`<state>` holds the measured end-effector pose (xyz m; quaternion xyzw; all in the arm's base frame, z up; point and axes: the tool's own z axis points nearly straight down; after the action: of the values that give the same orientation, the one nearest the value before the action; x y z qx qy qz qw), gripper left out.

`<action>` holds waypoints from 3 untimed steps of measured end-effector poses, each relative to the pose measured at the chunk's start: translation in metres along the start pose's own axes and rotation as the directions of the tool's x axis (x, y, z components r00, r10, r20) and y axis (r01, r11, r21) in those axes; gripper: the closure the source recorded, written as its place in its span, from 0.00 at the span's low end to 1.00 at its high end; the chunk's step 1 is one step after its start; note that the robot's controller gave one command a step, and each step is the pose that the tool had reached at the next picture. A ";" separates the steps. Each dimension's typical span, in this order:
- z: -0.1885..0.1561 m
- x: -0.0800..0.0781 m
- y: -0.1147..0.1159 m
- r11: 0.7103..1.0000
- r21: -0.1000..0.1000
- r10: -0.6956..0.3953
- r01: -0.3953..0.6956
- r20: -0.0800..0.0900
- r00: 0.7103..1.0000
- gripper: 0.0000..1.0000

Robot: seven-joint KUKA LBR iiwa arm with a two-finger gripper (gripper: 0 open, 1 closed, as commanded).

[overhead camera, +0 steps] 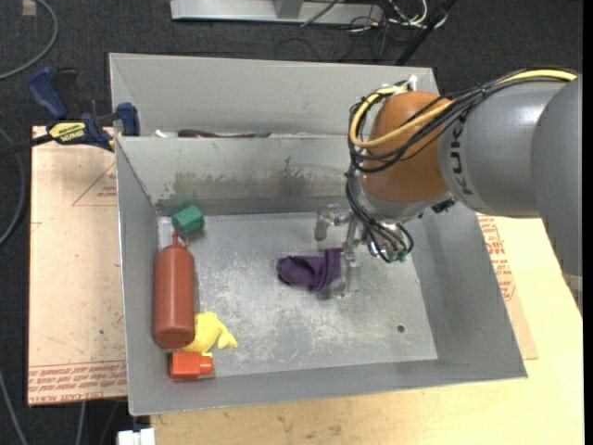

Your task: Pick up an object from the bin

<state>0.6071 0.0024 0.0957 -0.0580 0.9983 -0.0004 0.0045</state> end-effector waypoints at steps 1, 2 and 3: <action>0.025 -0.002 -0.006 1.000 0.001 0.016 -0.016 0.004 1.000 1.00; 0.025 -0.002 -0.006 1.000 0.001 0.016 -0.016 0.004 1.000 1.00; 0.025 0.015 -0.015 1.000 -0.001 -0.018 0.018 0.007 1.000 1.00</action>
Offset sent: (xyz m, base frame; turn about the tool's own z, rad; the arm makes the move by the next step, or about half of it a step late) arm 0.0000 0.0000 0.0000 0.0000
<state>0.5945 -0.0146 0.0707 -0.0671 0.9977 0.0003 0.0079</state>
